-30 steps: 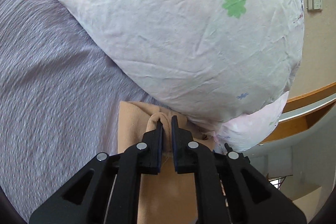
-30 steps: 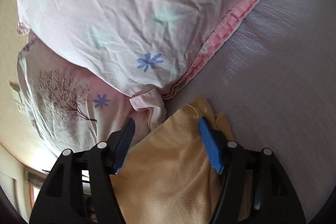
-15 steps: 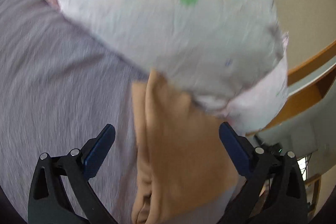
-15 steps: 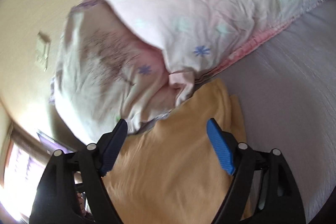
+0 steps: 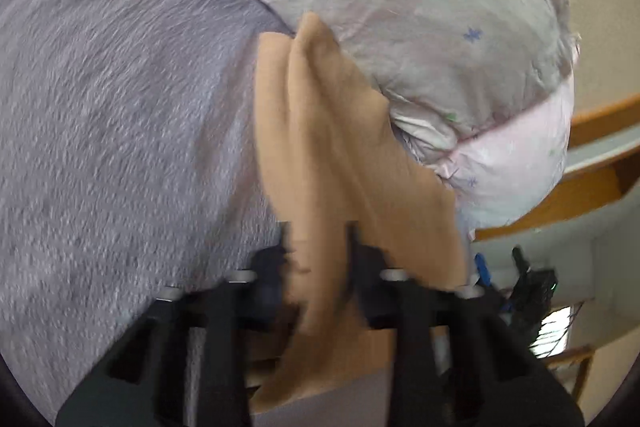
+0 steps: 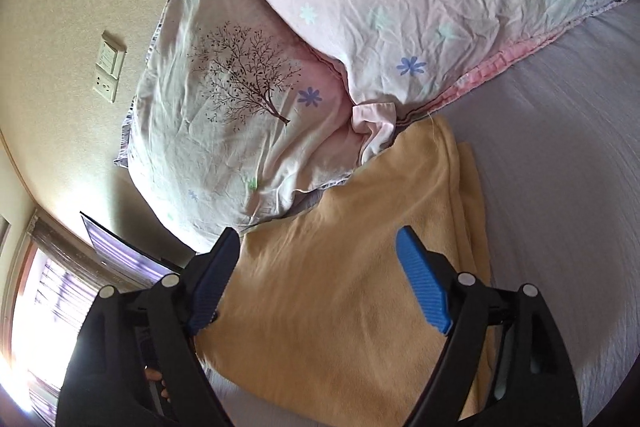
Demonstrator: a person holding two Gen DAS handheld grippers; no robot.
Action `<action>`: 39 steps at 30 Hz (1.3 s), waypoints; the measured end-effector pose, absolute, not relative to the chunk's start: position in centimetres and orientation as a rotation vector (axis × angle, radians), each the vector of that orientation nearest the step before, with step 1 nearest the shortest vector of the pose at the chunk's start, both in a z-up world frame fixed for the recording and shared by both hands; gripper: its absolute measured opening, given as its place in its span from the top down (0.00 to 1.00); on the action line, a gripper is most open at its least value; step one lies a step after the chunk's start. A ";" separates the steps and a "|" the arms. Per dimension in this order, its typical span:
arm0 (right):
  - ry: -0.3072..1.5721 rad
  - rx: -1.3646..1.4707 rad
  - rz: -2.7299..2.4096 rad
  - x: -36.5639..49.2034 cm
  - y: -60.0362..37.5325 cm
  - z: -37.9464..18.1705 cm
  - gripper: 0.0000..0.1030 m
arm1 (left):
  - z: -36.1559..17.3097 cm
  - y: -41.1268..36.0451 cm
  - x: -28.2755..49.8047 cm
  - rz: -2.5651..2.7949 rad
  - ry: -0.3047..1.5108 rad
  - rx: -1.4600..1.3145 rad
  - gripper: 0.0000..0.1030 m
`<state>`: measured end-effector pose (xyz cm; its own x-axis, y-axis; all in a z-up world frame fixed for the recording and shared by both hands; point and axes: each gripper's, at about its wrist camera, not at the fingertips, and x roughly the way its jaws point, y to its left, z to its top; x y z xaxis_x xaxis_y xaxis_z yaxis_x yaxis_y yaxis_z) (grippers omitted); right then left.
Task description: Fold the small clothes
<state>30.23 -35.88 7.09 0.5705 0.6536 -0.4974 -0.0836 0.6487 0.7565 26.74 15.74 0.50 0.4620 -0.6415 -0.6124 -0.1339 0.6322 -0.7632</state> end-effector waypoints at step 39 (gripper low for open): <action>1.116 0.645 0.463 27.2 -37.8 6.0 0.57 | 5.5 -4.2 24.7 -0.680 1.064 -0.318 0.22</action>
